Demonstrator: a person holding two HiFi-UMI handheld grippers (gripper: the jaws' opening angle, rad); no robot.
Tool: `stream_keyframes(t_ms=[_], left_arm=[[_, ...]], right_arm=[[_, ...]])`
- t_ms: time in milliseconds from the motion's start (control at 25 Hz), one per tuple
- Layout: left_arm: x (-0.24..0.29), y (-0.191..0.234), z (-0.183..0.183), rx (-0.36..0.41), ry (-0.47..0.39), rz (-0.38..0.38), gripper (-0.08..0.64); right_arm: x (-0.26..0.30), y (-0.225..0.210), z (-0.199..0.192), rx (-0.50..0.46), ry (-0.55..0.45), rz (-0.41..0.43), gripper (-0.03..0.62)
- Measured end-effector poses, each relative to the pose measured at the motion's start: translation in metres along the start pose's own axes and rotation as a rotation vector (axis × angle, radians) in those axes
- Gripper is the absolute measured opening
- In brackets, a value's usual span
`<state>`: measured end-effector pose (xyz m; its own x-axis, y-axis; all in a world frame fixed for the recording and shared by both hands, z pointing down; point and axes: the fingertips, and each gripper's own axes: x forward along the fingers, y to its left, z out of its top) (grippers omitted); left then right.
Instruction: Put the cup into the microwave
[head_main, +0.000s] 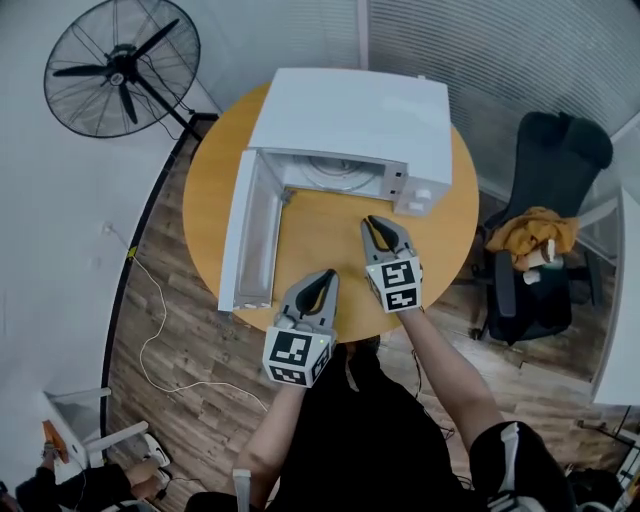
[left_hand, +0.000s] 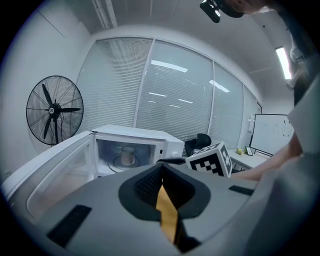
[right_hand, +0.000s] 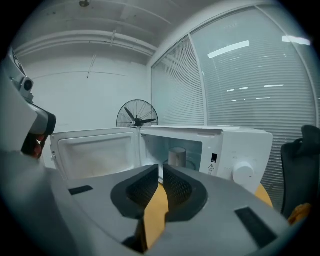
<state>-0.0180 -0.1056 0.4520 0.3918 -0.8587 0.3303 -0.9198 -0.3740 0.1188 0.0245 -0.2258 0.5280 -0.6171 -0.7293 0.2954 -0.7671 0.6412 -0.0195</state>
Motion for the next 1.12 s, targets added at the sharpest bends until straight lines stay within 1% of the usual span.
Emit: stream_keyframes(t_ms=[240,400,600,760,880,1120], left_arm=[[-0.02,-0.009,-0.003,0.01,0.0,0.006,-0.003],[-0.03,-0.01,-0.004,0.017,-0.003,-0.01,-0.003],[-0.048,-0.021,-0.014,0.047,0.012,-0.078,-0.003],[-0.068,-0.023,-0.016,0.052,0.001,-0.117,-0.003],[-0.084,-0.021,-0.017,0.059,-0.012,-0.145,-0.003],[-0.113,-0.025,-0.017,0.07,-0.041,-0.201,-0.003]], right_arm=[[-0.028,0.014,-0.004,0.015,0.008,0.007,0.017],[-0.044,0.025,-0.005,0.024,0.015,-0.002,0.011],[-0.069,0.049,-0.006,0.033,0.033,-0.025,0.009],[-0.096,0.07,0.002,0.033,0.044,-0.048,0.009],[-0.119,0.089,0.014,0.055,0.024,-0.061,0.009],[-0.165,0.129,0.042,0.042,-0.03,-0.078,0.009]])
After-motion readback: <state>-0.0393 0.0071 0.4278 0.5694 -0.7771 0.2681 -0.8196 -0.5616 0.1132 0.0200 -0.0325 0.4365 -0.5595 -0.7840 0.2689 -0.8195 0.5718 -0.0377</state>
